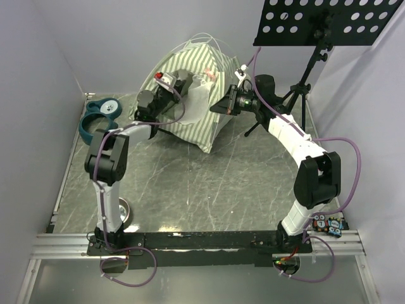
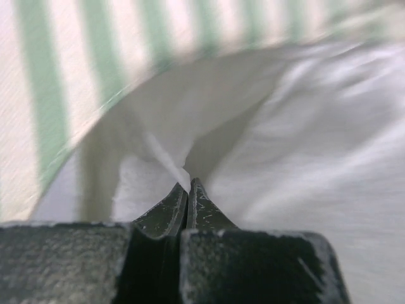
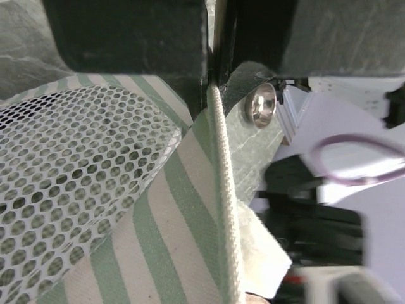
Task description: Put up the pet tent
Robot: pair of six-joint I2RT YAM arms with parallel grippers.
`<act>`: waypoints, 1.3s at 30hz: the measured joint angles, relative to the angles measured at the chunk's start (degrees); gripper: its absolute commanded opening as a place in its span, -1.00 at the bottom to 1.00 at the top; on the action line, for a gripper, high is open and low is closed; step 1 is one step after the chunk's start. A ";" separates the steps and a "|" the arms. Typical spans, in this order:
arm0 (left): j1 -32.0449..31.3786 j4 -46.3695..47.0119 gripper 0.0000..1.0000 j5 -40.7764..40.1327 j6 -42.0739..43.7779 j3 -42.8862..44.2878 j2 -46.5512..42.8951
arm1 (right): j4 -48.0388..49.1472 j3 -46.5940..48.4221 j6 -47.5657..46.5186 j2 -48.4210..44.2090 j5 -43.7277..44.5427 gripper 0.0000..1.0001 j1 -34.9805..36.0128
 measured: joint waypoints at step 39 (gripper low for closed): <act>13.05 -72.13 0.99 21.51 5.29 -11.26 -41.16 | -4.39 -9.07 -30.97 -0.28 12.74 0.92 -4.61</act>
